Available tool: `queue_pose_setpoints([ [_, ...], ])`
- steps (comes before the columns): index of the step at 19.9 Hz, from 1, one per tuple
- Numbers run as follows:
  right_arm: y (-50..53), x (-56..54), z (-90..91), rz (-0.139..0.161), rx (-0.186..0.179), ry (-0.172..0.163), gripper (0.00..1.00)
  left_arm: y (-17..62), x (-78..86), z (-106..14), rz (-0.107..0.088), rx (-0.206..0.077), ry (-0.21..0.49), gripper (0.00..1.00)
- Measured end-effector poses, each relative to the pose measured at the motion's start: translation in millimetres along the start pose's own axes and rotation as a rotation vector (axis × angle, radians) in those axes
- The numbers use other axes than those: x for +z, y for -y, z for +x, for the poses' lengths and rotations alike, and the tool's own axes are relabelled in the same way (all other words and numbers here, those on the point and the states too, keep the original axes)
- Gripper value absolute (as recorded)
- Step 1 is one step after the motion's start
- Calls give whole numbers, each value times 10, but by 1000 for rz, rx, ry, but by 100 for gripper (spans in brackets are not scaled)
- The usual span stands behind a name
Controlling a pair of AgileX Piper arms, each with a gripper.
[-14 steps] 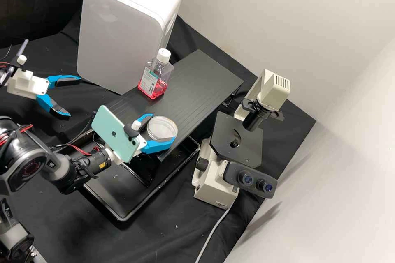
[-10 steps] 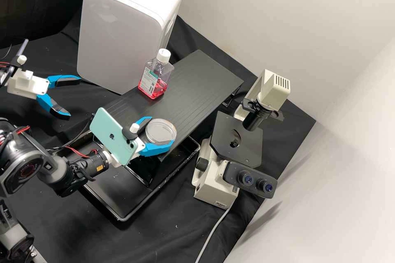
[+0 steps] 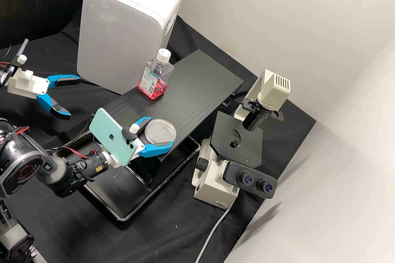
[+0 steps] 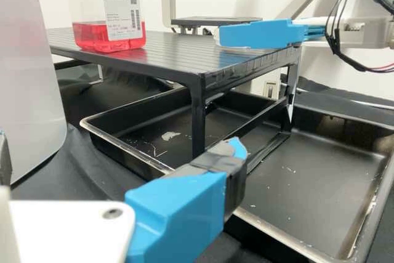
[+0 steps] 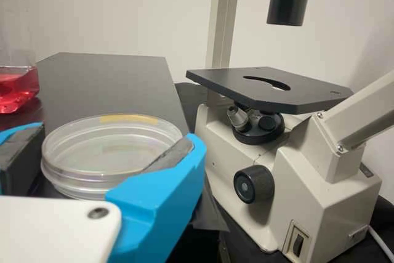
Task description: Remove the lid from the petri dish
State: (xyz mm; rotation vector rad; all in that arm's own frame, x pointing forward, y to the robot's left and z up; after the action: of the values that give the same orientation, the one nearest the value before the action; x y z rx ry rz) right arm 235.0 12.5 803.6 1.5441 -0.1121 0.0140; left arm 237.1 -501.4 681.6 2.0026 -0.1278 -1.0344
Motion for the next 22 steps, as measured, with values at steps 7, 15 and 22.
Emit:
queue_pose_setpoints([
  [7,-6,6,1,0,2,3,100,0,0,0,0,0,0,100],
  [15,-72,35,-2,3,31,15,100,0,0,0,0,0,0,100],
  [22,-125,-6,-20,8,54,-3,100,2,12,5,-1,0,3,100],
])
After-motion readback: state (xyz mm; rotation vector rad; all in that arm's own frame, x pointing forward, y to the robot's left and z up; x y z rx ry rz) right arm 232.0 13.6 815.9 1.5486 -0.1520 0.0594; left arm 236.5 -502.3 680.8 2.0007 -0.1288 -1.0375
